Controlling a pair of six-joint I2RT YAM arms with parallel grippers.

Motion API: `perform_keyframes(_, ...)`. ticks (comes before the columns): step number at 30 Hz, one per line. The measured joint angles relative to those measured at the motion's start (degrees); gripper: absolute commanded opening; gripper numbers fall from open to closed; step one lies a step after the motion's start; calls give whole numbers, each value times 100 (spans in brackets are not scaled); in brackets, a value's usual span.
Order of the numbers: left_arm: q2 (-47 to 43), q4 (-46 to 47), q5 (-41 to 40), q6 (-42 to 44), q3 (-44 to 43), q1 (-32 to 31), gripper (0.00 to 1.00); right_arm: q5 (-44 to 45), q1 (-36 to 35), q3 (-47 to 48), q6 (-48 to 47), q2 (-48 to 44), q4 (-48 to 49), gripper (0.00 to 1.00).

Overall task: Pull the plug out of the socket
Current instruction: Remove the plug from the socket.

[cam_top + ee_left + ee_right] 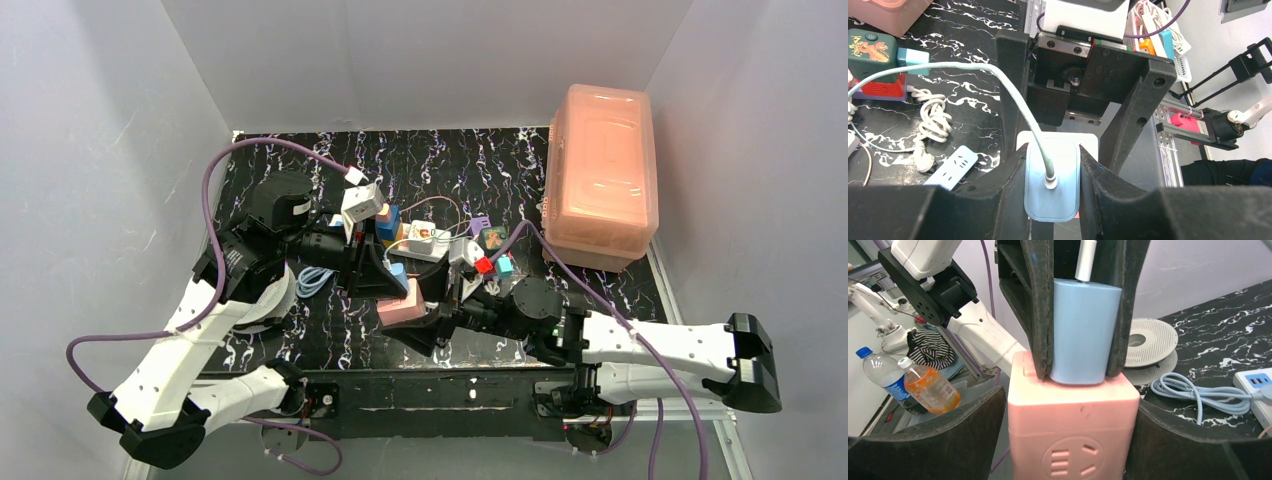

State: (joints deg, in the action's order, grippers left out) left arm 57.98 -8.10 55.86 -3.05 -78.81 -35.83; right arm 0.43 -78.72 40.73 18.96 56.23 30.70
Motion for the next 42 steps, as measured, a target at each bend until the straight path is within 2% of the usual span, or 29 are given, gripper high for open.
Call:
perform_keyframes(3, -2, 2, 4, -35, 0, 0, 0, -122, 31, 72, -11, 223, 236, 79)
perform_keyframes(5, -7, 4, 17, -63, 0, 0, 0, -197, 63, 79, 2, 308, 380, 71)
perform_keyframes(8, -35, 24, 87, -98, 0, -2, 0, -345, 144, 79, 79, 358, 518, 51)
perform_keyframes(11, -74, 57, 157, -92, 0, 2, 0, -605, 240, 79, 214, 431, 697, 36)
perform_keyframes(15, -81, 46, 208, -85, 0, 33, 0, -970, 428, 79, 389, 564, 905, 3)
perform_keyframes(21, -79, 44, 201, -81, -11, 52, 0, -1263, 560, 116, 518, 619, 927, 1)
perform_keyframes(32, 190, 17, 221, -92, -345, -28, 0, -1110, 579, -96, 754, 234, 859, 1)
perform_keyframes(42, 223, 273, 175, -83, -570, 44, 0, -1283, 520, -704, 944, -138, -297, 1)
